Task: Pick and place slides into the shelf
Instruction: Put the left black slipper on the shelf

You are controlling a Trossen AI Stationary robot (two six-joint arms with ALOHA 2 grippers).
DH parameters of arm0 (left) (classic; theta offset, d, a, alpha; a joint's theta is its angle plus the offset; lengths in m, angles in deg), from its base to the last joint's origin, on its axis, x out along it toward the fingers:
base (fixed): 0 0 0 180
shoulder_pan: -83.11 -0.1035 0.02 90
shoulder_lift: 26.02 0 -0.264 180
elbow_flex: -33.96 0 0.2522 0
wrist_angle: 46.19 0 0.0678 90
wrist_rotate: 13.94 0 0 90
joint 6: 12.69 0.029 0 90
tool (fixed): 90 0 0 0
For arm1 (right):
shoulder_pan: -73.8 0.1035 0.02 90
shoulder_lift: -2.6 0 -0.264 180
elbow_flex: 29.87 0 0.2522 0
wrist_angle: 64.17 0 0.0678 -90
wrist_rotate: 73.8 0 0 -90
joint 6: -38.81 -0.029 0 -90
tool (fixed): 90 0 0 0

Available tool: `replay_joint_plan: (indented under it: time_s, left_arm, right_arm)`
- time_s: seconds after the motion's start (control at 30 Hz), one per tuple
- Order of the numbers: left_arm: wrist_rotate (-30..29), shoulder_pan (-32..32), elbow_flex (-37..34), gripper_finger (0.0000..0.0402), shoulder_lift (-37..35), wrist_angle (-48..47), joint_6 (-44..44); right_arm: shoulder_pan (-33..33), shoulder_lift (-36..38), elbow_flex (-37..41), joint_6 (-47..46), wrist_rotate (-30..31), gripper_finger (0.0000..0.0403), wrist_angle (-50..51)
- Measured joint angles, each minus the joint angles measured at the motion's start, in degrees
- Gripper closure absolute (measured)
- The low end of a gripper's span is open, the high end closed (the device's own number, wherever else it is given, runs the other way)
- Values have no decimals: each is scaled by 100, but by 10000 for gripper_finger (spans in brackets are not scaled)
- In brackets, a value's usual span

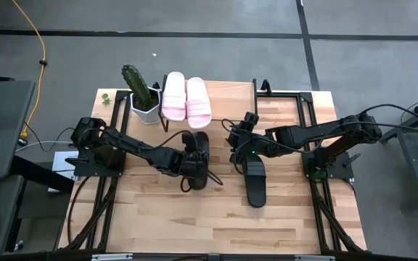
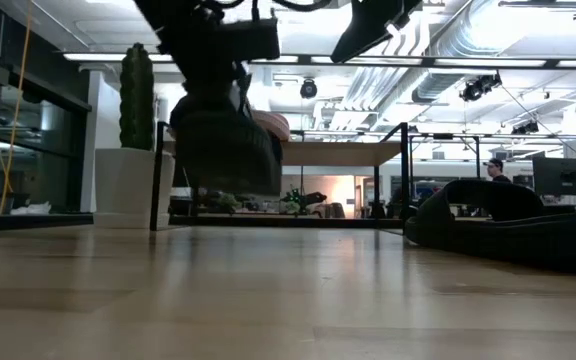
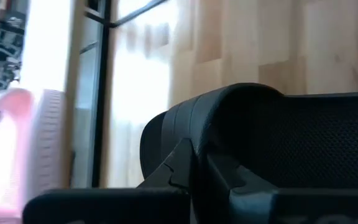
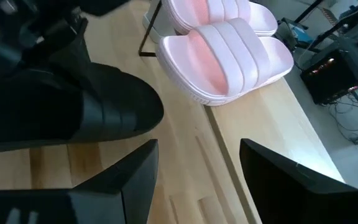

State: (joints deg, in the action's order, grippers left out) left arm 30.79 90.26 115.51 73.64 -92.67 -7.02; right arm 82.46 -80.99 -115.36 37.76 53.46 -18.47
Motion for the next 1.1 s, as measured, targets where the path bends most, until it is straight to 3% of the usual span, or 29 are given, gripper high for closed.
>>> replay_joint_plan:
  time_s: [0.33,0.67,0.97,1.1]
  left_arm:
    - [-222,-2,976,397,0,-889,181]
    - [-538,-9,2289,395,0,-1837,482]
    - [-541,-60,3718,392,0,-2182,909]
    - [-545,-217,4340,398,-4,-2578,957]
  right_arm:
    - [1,169,0,171,394,185,159]
    - [70,978,0,30,753,185,733]
    - [405,1220,0,877,738,185,664]
    - [709,1220,0,1266,1087,185,620]
